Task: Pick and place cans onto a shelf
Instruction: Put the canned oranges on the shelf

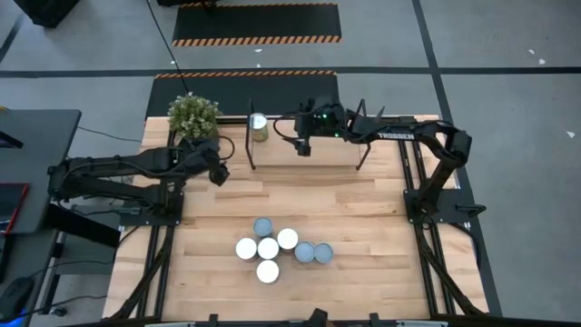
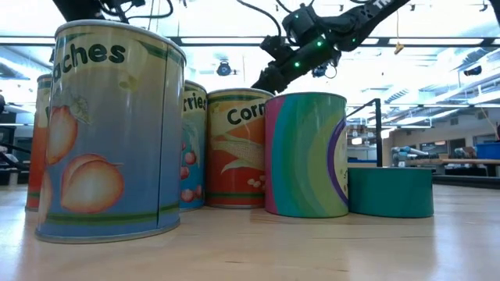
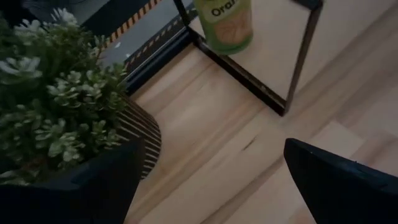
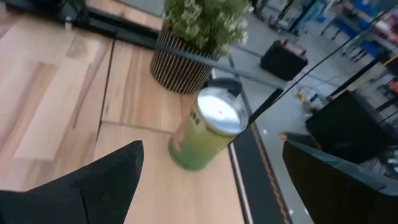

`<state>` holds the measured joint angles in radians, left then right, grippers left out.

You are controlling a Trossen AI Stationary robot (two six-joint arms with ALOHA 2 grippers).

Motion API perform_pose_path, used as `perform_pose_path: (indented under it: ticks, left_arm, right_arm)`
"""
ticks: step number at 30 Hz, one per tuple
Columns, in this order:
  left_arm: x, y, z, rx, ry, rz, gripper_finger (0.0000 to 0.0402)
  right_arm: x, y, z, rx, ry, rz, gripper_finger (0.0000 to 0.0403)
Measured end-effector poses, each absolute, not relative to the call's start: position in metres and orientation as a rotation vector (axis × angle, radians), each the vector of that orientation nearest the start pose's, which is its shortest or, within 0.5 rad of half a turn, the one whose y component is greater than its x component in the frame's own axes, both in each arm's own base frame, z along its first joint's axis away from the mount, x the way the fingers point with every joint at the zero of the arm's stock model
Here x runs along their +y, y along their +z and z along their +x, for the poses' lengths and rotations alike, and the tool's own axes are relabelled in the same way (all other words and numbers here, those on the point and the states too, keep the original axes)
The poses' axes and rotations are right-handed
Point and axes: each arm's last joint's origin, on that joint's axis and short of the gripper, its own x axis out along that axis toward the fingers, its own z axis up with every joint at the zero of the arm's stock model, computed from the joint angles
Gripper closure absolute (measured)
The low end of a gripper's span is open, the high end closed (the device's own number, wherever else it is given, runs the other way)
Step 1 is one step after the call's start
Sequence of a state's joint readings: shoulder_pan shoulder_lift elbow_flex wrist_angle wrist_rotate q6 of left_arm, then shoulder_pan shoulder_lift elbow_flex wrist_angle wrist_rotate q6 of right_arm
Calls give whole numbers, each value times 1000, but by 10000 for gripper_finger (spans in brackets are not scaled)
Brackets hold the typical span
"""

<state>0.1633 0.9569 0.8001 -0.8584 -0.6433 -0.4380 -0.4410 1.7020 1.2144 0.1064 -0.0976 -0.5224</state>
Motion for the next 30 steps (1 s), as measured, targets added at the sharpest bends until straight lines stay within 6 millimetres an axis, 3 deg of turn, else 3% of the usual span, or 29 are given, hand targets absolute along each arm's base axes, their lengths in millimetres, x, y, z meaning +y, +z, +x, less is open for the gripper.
perform_pose_path:
  ticks: [8,18,24,30]
  left_arm:
    - [33,282,164,770,859,-155,13]
    - [21,282,164,789,798,-154,13]
    - [17,282,163,794,772,-142,13]
    - [16,282,163,798,764,-136,13]
  right_arm:
    - [-164,303,369,445,-222,-369,16]
    - [-195,298,431,551,-148,-310,10]
    - [-213,289,448,585,-145,-308,4]
    - [-227,275,453,613,-157,-265,3]
